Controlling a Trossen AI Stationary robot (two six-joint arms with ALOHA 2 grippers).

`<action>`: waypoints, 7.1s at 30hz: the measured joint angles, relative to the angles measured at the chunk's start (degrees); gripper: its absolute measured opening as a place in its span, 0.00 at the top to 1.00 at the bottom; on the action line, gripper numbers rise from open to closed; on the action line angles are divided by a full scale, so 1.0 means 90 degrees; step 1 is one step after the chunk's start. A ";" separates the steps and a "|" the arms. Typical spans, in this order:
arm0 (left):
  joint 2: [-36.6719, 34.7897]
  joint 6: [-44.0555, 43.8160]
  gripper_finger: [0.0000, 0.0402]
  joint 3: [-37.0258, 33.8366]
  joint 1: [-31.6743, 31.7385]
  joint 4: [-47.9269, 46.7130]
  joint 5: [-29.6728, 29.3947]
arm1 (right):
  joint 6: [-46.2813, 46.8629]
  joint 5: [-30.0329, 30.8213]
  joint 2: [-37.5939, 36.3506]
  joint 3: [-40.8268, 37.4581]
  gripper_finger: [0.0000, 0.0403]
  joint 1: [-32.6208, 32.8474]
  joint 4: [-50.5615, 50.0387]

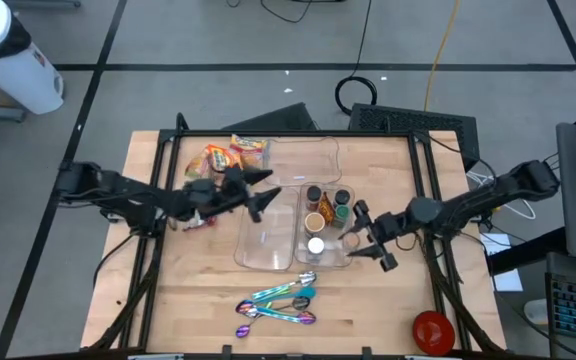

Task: Pick & Place Food Item
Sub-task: Put the brown seasoning bottle into the bottom right transparent bin

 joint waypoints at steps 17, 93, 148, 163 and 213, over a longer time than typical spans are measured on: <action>0.2035 0.0107 0.19 0.1929 -0.0629 -0.0035 0.1652 | -0.0660 0.1751 0.0746 0.0005 0.56 0.0205 0.0517; 0.3688 0.2469 0.27 0.3836 -0.1220 0.0019 0.1673 | -0.1251 0.2766 0.1202 0.0112 0.56 0.0803 0.1856; 0.3300 0.2165 0.33 0.4842 -0.1505 -0.2773 0.1140 | -0.1743 0.2775 0.1197 0.0192 0.56 0.1083 0.2048; 0.3293 0.2342 0.48 0.4847 -0.1445 -0.3061 0.1203 | -0.1637 0.2825 0.1197 0.0180 0.56 0.1080 0.1960; 0.3082 0.1789 0.52 0.4254 -0.1364 -0.3302 0.1093 | 0.0444 0.3465 -0.0156 0.3389 0.25 0.0786 -0.7214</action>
